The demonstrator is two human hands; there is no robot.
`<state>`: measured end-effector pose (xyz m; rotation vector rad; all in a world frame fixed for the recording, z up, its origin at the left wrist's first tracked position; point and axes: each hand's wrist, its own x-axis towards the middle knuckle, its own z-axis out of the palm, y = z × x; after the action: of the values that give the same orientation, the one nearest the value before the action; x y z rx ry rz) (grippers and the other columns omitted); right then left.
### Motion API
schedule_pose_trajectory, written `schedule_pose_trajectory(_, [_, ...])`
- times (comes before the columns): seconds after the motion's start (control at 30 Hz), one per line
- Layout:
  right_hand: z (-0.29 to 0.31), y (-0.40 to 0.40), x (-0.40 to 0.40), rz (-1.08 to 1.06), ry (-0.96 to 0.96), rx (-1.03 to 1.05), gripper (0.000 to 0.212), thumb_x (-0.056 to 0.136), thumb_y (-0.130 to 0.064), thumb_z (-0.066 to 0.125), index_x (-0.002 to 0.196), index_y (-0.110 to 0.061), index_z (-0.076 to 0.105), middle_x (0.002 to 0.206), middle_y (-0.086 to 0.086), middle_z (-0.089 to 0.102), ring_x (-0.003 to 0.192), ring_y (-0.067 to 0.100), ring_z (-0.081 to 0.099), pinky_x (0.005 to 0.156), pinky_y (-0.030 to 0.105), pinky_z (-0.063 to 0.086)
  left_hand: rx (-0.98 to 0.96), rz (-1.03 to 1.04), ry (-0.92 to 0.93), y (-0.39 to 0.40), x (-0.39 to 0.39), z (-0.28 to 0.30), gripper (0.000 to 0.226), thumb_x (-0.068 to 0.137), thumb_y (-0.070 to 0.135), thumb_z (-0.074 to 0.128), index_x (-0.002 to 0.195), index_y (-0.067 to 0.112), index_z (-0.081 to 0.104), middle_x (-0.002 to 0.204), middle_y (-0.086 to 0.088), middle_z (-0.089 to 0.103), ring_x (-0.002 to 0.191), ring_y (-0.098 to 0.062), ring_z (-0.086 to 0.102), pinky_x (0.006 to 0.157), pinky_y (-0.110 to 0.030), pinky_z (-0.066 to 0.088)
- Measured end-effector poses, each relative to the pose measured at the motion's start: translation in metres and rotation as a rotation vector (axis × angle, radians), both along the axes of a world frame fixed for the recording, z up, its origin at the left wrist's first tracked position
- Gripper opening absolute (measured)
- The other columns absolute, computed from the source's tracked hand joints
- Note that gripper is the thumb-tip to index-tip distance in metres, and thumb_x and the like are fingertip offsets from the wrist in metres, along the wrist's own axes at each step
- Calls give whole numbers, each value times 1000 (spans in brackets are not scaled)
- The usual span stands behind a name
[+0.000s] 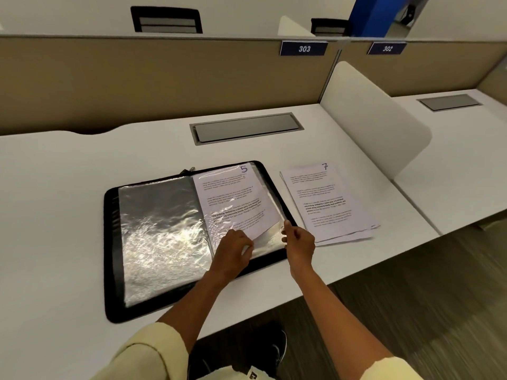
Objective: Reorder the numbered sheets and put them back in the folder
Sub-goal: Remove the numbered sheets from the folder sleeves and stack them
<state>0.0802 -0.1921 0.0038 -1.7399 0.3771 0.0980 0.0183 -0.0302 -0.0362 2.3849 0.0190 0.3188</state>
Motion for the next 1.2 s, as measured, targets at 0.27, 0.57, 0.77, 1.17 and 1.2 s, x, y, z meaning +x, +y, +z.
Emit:
schedule_pose_trajectory(0.27, [-6, -6, -10, -51, 26, -26, 44, 103, -48, 47, 79, -18, 68, 84, 0, 73, 75, 19, 69, 80, 41, 57, -167, 110, 143, 4, 1, 3, 20, 80, 23, 80, 72, 13, 66, 74, 3, 57, 73, -13, 50, 66, -21, 35])
schedule_pose_trajectory(0.57, [-13, 8, -38, 8, 60, 20, 33, 103, -34, 53, 83, -13, 68, 75, 3, 69, 64, 10, 63, 66, 32, 55, -286, 165, 136, 6, 6, 13, 34, 76, 29, 83, 62, 8, 60, 63, 1, 56, 62, -14, 51, 59, -32, 41])
schedule_pose_trajectory(0.77, [-16, 20, -54, 228, 104, 105, 14, 99, -23, 62, 95, -16, 73, 83, 5, 74, 73, 15, 67, 66, 27, 55, -274, 162, 128, 9, 6, 14, 25, 82, 23, 79, 68, 7, 65, 67, -2, 59, 63, -12, 52, 61, -30, 42])
schedule_pose_trajectory(1.17, [-15, 45, -50, 143, 400, 392, 67, 98, -11, 62, 156, -16, 29, 109, 12, 72, 81, 19, 68, 66, 29, 54, -185, 142, 126, 13, 9, 9, 16, 85, 28, 75, 75, 16, 71, 74, 3, 62, 65, -8, 55, 62, -25, 44])
schedule_pose_trajectory(1.2, [-14, 46, -49, 122, 421, 433, 66, 98, -10, 61, 156, -16, 29, 108, 11, 72, 82, 20, 68, 68, 29, 55, -185, 141, 121, 12, 9, 9, 16, 86, 28, 75, 76, 16, 71, 74, 4, 63, 65, -6, 55, 62, -25, 43])
